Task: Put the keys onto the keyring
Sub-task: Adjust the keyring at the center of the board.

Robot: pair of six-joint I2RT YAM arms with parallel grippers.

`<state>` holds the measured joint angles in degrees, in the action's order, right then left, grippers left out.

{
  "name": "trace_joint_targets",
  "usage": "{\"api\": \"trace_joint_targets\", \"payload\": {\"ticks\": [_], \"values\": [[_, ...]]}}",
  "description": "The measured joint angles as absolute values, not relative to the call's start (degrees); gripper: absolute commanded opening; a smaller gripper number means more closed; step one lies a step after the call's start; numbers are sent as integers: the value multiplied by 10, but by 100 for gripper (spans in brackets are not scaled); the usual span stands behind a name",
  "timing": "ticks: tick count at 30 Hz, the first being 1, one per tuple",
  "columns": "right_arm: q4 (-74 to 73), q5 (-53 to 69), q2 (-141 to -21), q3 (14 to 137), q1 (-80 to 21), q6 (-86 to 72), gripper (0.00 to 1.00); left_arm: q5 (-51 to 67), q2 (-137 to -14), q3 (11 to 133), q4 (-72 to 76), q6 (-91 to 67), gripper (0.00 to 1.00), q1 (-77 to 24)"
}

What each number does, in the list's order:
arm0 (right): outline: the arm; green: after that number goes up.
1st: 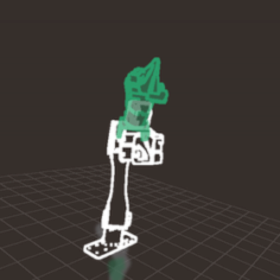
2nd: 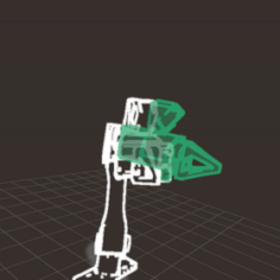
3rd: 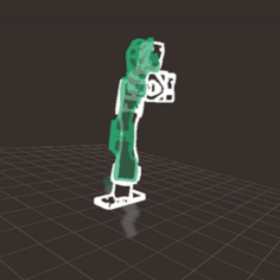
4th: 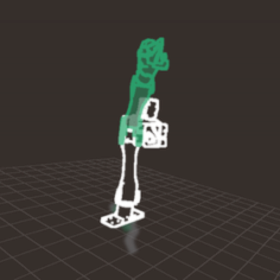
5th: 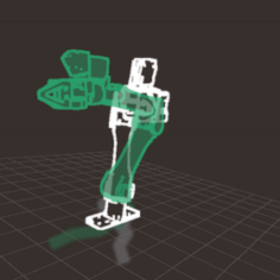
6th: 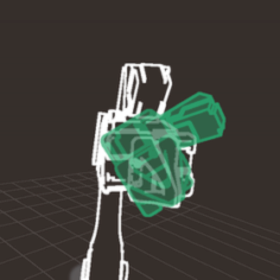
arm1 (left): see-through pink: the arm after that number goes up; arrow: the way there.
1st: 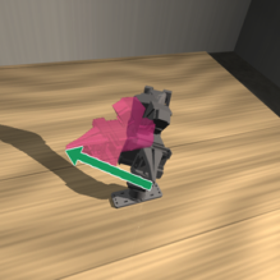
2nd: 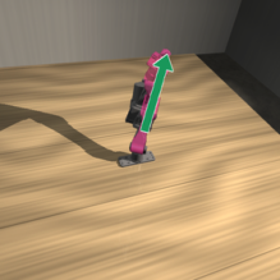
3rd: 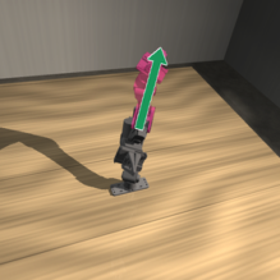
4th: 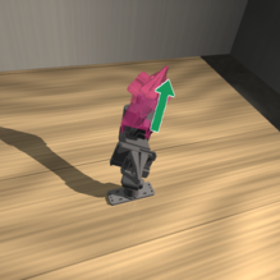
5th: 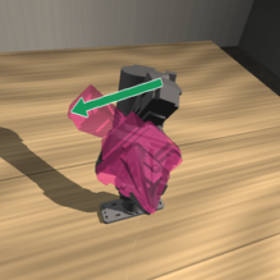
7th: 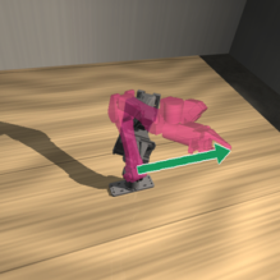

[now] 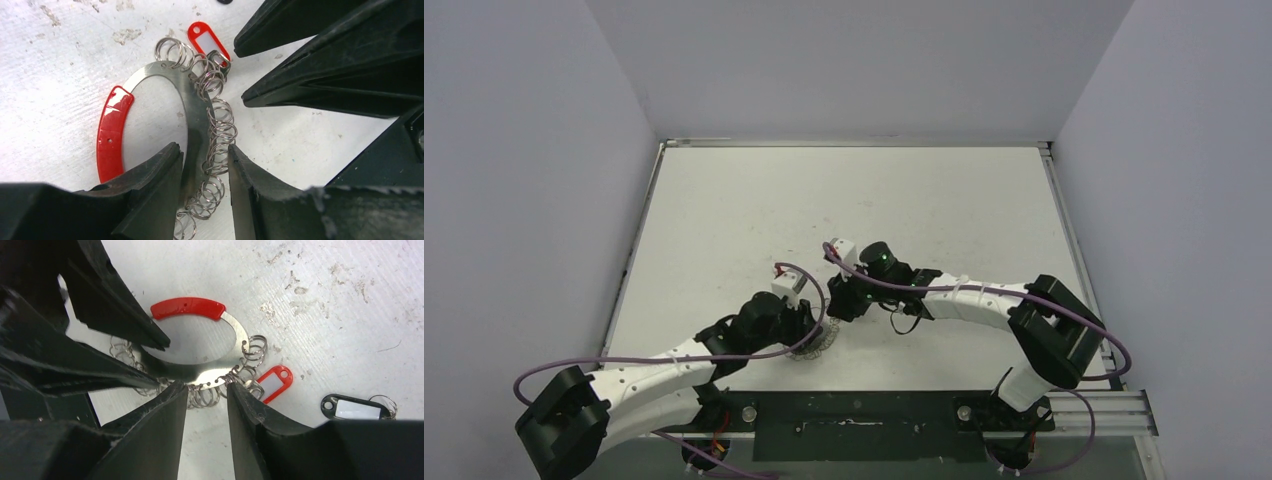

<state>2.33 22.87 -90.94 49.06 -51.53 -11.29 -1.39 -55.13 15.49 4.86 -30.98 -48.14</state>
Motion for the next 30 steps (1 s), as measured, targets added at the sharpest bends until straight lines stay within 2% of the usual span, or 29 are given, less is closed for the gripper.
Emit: {"api": "trace_joint_targets", "payload": {"ticks": [6,11,18,22,30], "values": [[53,328,-905,450,-497,-13,38,-18,-505,155,25,-309,36,-473],[27,363,-905,461,-504,49,38,-3,-502,155,7,-328,37,-438],[-11,361,-927,496,-507,86,35,62,-533,156,6,-358,37,-369],[-46,341,-945,512,-507,103,27,83,-540,156,6,-361,37,-362],[-102,300,-967,535,-528,162,27,102,-535,156,10,-351,37,-361]]}}
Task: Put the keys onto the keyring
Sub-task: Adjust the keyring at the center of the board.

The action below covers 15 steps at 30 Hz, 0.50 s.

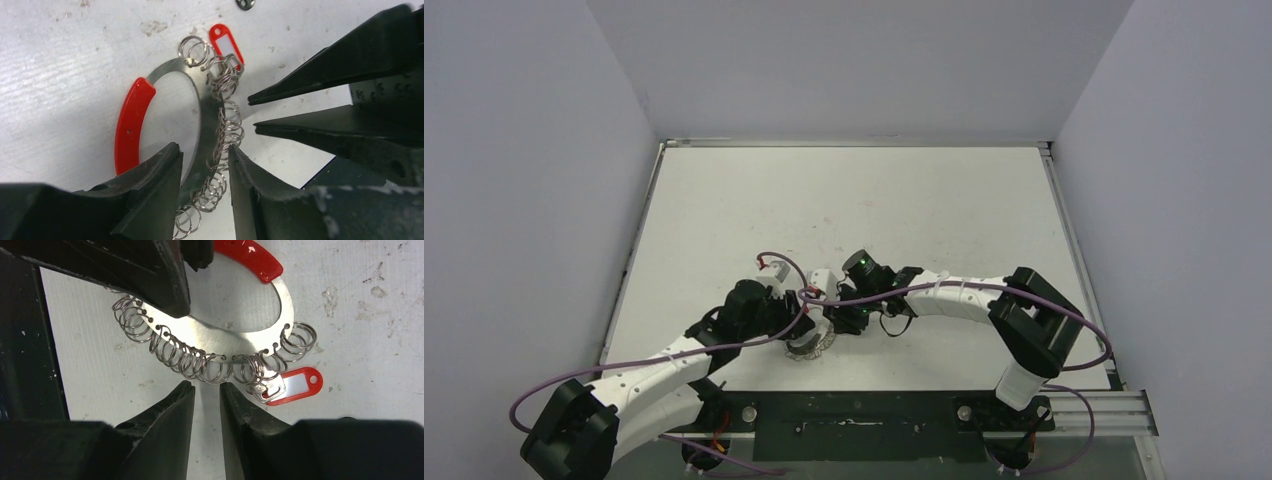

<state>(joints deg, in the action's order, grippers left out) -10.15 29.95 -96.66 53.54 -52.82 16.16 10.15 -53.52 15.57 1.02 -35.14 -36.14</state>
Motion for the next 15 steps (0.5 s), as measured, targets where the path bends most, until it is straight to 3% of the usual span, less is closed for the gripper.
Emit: {"api": "trace_joint_targets", "payload": {"ticks": [5,10,15], "values": [[-87,308,-961,524,-520,164,20,109,-531,151,62,-337,37,-360],[-42,314,-937,482,-503,132,0,125,-578,151,127,-333,37,-359],[22,303,-926,434,-503,68,0,157,-661,168,157,-332,38,-358]]}}
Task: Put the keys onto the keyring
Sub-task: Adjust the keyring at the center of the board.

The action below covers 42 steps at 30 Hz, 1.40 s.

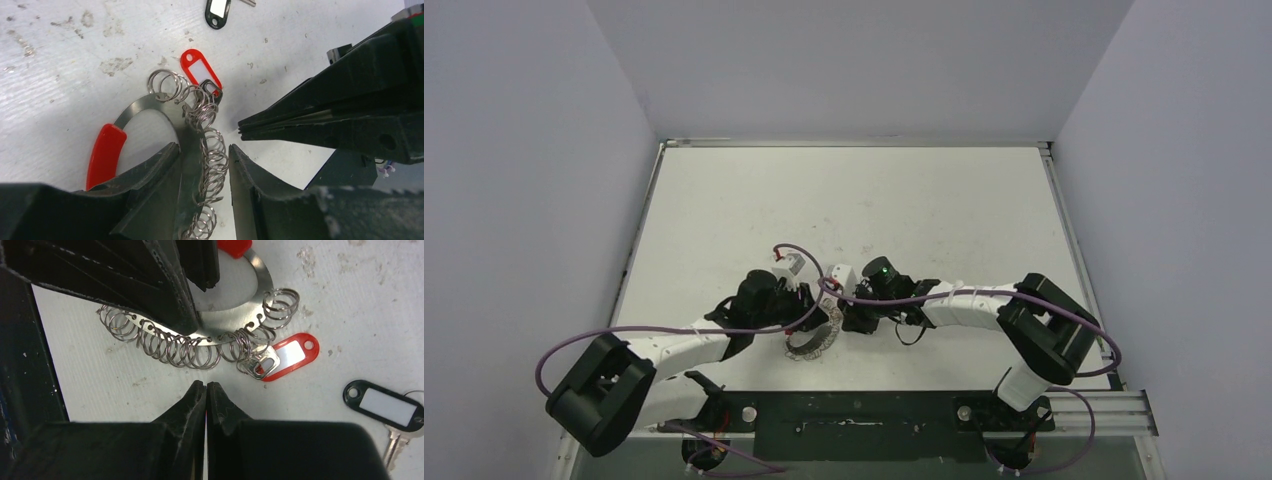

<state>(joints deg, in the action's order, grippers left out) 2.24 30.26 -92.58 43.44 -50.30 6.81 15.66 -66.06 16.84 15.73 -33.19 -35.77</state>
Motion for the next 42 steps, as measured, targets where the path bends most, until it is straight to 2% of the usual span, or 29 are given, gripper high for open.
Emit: {"api": "trace_joint_targets", "payload": {"ticks": [17,27,32,34,37,42], "values": [[123,232,-964,410,-503,-42,0,213,-797,186,275,-323,41,-354],[140,218,-971,410,-503,-53,0,228,-835,186,328,-310,22,-344],[145,217,-971,410,-503,-53,0,239,-836,186,335,-309,16,-345],[150,220,-971,407,-503,-53,0,249,-836,186,342,-310,17,-347],[166,222,-970,399,-503,-53,0,260,-835,186,349,-310,26,-348],[178,226,-958,380,-503,-52,0,262,-811,186,349,-301,33,-351]]}}
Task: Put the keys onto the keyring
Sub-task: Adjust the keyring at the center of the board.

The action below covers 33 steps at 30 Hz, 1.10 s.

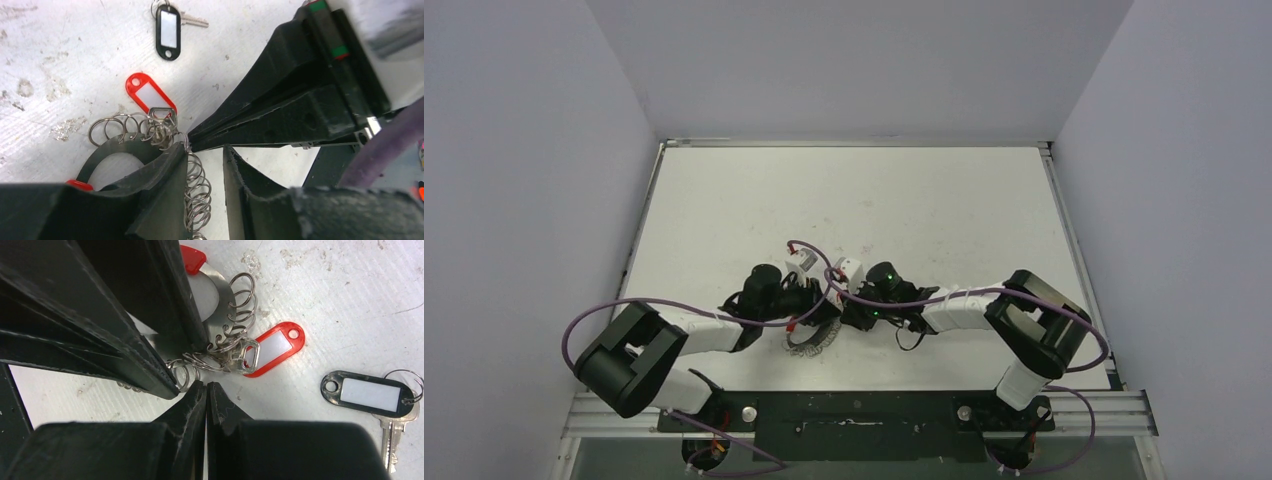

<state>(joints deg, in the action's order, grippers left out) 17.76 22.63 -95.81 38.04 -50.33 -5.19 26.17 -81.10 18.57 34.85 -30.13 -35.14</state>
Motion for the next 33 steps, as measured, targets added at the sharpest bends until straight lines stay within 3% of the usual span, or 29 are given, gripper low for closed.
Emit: {"api": "trace_joint_targets", "payload": {"ticks": [6,16,33], "values": [[177,228,-948,375,-503,-48,0,235,-768,185,318,-270,43,-356],[149,223,-940,382,-503,-23,0,171,-717,185,235,-225,43,-381],[112,203,-946,435,-503,-4,0,116,-688,161,242,-187,41,-400]]}}
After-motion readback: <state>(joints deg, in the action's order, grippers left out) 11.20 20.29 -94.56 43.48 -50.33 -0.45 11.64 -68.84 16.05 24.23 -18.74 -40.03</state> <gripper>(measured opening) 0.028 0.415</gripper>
